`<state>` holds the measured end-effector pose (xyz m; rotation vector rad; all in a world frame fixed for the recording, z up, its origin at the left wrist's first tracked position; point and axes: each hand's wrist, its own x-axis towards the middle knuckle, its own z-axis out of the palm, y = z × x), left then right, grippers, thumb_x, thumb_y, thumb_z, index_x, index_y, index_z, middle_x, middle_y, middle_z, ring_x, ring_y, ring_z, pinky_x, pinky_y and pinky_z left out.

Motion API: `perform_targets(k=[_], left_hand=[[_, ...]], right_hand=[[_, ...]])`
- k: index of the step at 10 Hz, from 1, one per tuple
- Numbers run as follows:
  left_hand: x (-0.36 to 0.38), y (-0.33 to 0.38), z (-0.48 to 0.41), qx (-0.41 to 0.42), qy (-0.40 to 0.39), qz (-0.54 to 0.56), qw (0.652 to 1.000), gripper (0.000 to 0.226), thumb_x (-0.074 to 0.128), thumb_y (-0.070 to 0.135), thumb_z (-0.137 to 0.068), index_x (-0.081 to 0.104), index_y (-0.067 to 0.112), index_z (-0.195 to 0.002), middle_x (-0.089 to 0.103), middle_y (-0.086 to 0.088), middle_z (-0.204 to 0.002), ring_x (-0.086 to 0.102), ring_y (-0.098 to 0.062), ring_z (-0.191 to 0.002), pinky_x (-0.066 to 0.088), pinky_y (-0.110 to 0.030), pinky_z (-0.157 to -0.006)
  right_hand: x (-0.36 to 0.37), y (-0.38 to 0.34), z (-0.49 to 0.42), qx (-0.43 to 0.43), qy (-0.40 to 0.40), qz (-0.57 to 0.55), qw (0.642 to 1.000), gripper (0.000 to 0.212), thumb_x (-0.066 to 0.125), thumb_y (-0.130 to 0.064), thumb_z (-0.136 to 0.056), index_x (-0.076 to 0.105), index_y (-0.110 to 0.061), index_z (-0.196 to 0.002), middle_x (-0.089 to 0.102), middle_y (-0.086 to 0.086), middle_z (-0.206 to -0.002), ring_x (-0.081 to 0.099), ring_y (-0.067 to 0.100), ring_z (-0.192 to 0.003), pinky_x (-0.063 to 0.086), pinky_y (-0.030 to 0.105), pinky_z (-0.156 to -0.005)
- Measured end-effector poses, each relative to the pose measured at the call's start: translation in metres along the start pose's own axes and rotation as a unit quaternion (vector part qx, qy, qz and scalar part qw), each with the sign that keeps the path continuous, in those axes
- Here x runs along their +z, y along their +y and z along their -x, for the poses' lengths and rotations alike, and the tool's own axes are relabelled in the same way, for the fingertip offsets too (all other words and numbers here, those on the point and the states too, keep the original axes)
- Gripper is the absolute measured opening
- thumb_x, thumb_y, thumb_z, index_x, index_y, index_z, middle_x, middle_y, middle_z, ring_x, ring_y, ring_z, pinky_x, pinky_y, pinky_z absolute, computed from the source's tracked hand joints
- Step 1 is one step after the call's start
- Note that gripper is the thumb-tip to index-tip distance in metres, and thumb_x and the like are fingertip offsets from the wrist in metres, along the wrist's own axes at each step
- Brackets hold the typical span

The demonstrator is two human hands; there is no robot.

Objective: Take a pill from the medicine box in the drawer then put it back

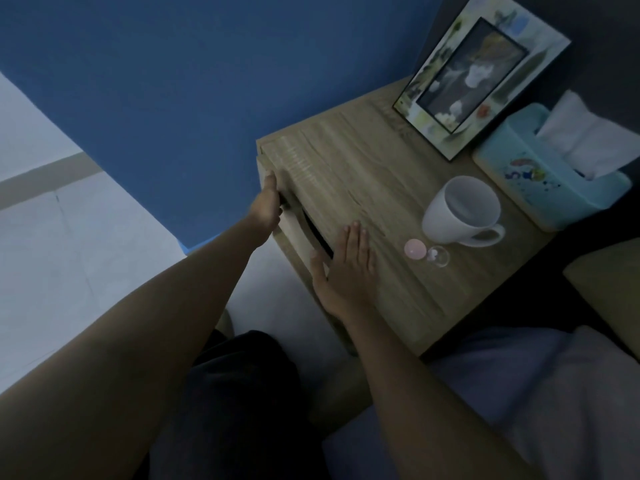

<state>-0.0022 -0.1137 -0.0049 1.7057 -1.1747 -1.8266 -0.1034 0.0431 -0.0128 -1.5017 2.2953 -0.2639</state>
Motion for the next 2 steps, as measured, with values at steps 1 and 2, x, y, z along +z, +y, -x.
perform_targets(k=[1, 2], left_hand=[[0.0008, 0.0038, -0.0044, 0.0, -0.049, -0.001, 0.999, 0.084, 0.01, 0.065, -0.09, 0.021, 0.005, -0.147, 0.029, -0.012, -0.155, 0.032, -0.03, -0.139, 0.026, -0.04, -0.113], [-0.0075, -0.0006, -0.0119, -0.002, -0.042, -0.007, 0.999, 0.088, 0.011, 0.066, -0.089, 0.022, -0.001, -0.145, 0.027, -0.022, -0.154, 0.029, -0.038, -0.14, 0.024, -0.045, -0.114]], right_hand=[[0.0013, -0.0019, -0.0003, -0.004, 0.008, -0.004, 1.0, 0.077, 0.012, -0.059, -0.091, -0.012, -0.011, -0.146, -0.015, 0.007, -0.158, -0.015, 0.018, -0.145, -0.011, 0.034, -0.113], [0.0031, 0.002, -0.002, -0.01, 0.024, 0.003, 1.0, 0.077, 0.014, -0.058, -0.091, -0.011, -0.011, -0.146, -0.014, 0.007, -0.158, -0.014, 0.018, -0.145, -0.011, 0.033, -0.112]])
